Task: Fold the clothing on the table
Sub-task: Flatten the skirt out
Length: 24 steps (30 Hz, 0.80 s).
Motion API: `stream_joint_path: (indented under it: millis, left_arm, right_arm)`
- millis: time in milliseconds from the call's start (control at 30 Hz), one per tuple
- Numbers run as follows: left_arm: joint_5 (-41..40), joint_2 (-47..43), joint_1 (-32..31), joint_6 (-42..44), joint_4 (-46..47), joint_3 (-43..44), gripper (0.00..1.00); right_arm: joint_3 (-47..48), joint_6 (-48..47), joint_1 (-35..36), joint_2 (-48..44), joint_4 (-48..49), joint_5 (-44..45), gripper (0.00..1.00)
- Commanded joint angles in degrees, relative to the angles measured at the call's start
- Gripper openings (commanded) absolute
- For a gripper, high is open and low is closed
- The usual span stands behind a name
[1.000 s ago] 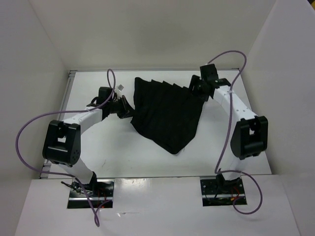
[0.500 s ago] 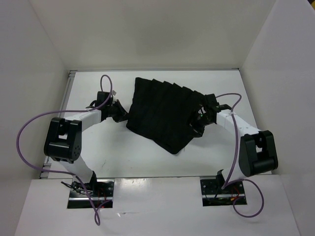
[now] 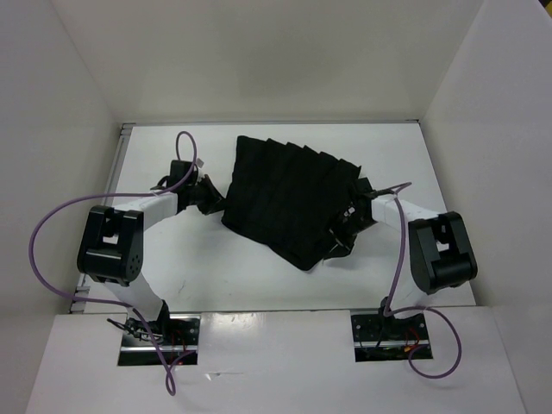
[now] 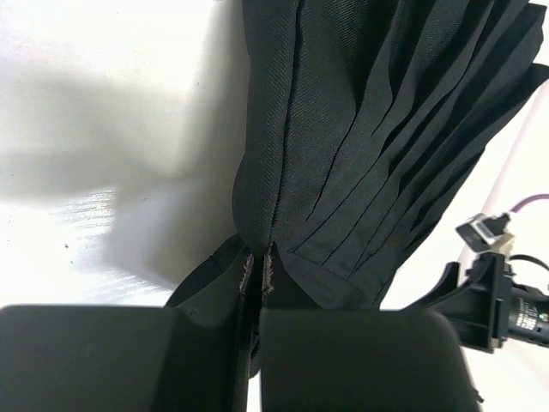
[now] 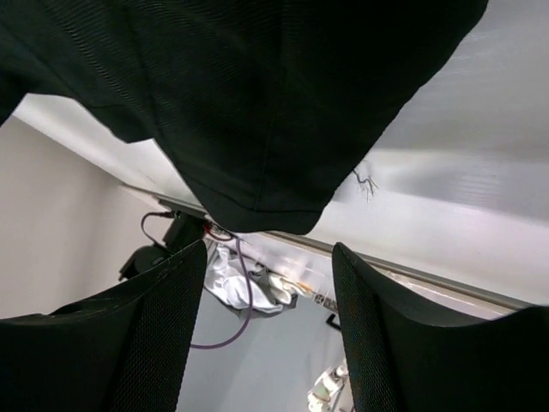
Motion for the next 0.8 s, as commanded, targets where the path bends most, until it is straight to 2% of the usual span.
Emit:
stream_joint_path:
  millis: [0,267,333,367,400,500,633,667,700,767]
  left_arm:
    - [1.4,0.4,0.5,0.5,1.8,2.1,0.0]
    - [2.5,0.4,1.0,1.1,1.3,3.7,0.0]
    - [2.5,0.4,1.7,1.1,1.3,3.7,0.0]
    - [2.5,0.4,1.7,1.1,1.3,3.7,0.0]
    - [2.5,0.9,1.7,1.1,1.3,3.7,0.0]
    - [3.0,0.9,2.2,1.6,1.3,3.7,0.0]
    - [3.0,0.9,2.2,1.6,1.8,1.8,0.0]
    - [3.7,0.9,2.2,1.6,2.7,0.3,0.0]
    - [4.2,0.9,2.2,1.6,3.4,-0.3,0.0]
    - [5.5,0.9,1.4,1.0,4.6,-2.4,0.0]
  right_arm:
    - [-0.2,2.0,1.4,1.9,-0.8,-1.7,0.66]
    - [0.3,3.1,9.2,11.0,1.5,-2.3,0.63]
    - [0.8,2.5,10.1,12.4,1.5,-2.3,0.5]
    - [0.8,2.0,10.1,13.2,1.5,1.1,0.38]
    - [0.8,2.0,10.1,13.2,1.5,3.3,0.22]
    - [1.4,2.5,9.6,12.4,0.9,8.8,0.01]
    - [6.2,3.6,7.8,7.6,-0.5,18.6,0.0]
    - [7.9,3.6,7.2,6.7,-1.2,22.6,0.0]
    - [12.0,3.1,7.2,6.2,-2.4,31.4,0.0]
    - [18.3,0.8,6.6,6.2,-5.4,38.1,0.0]
